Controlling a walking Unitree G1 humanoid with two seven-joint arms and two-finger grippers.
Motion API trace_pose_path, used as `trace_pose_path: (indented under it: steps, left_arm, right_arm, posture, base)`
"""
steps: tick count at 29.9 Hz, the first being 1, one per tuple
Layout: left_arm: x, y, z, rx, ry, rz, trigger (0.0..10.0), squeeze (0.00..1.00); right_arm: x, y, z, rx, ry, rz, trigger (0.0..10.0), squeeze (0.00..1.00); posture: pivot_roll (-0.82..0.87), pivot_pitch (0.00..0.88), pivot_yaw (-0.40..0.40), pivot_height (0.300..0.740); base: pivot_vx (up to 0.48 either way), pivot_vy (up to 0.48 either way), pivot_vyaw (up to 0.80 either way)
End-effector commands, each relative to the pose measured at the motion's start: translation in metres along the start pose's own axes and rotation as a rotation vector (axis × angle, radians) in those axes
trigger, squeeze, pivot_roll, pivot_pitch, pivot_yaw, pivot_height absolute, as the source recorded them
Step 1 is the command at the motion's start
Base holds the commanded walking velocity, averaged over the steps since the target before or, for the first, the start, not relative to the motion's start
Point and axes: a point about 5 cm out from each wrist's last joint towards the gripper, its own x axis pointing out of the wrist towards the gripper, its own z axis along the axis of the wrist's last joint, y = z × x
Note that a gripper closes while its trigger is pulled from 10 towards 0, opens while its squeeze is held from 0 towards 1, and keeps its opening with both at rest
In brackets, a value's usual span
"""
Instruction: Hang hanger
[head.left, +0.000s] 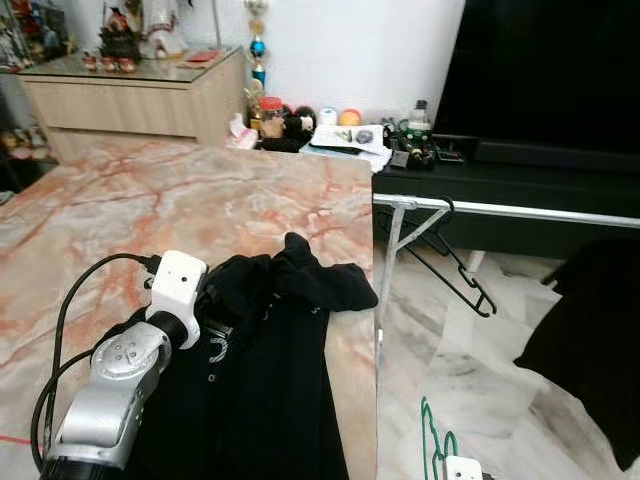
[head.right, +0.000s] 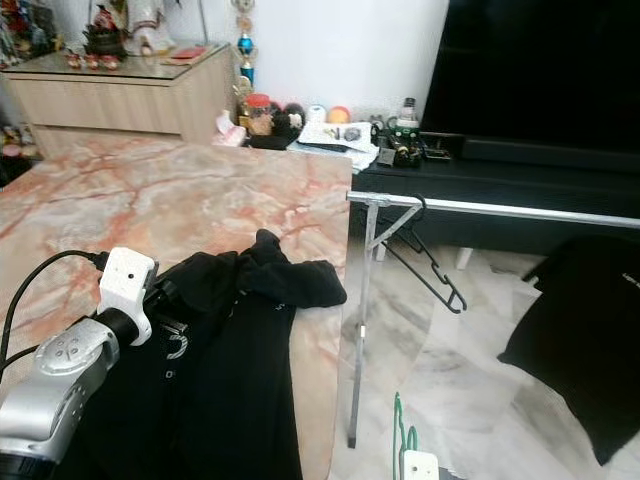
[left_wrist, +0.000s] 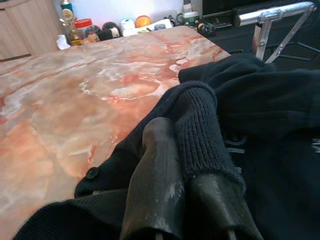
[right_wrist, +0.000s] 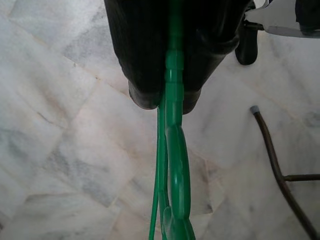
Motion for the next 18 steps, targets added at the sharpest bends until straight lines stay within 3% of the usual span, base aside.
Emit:
trace_pose_path:
  steps: [1,2,3,4,7,18]
  left_arm:
    - [-0.002,-0.005,0.003,-0.006,0.001,-0.002,10.0,0.29]
    - [-0.004,-0.007,0.003,-0.006,0.004,-0.003,10.0,0.54]
    - [-0.006,-0.009,0.003,-0.011,0.003,-0.005,10.0,0.96]
    - [-0.008,-0.010,0.003,-0.018,0.003,-0.004,10.0,1.00]
    - [-0.016,-0.015,0.005,-0.039,-0.005,-0.008,10.0,1.00]
    - [-0.046,-0.012,0.002,0.001,0.031,-0.032,10.0,1.00]
  right_arm:
    - [0.000,0.001,-0.003,-0.007,0.016,0.005,10.0,0.00]
    - [0.000,0.001,-0.003,-0.007,0.016,0.005,10.0,0.00]
    - [0.000,0.000,-0.003,-0.007,0.017,0.005,10.0,0.00]
    - [-0.001,0.000,-0.004,-0.007,0.017,0.004,10.0,0.00]
    - [-0.001,-0.001,-0.004,-0.007,0.019,0.003,10.0,0.00]
    - [-0.001,-0.002,-0.006,-0.013,0.026,0.003,10.0,0.00]
  posture:
    - [0.22,0.000,-0.016,0.740]
    - [0.22,0.000,-0.016,0.740]
    - [0.22,0.002,-0.017,0.740]
    - [0.22,0.002,-0.017,0.740]
    - [0.22,0.006,-0.017,0.740]
    - [0.22,0.013,-0.020,0.740]
  base:
    - [0.000,0.000,0.00]
    - [0.000,0.000,0.00]
    - [0.000,0.000,0.00]
    - [0.000,0.000,0.00]
    - [0.000,0.000,0.00]
    - [0.000,0.000,0.00]
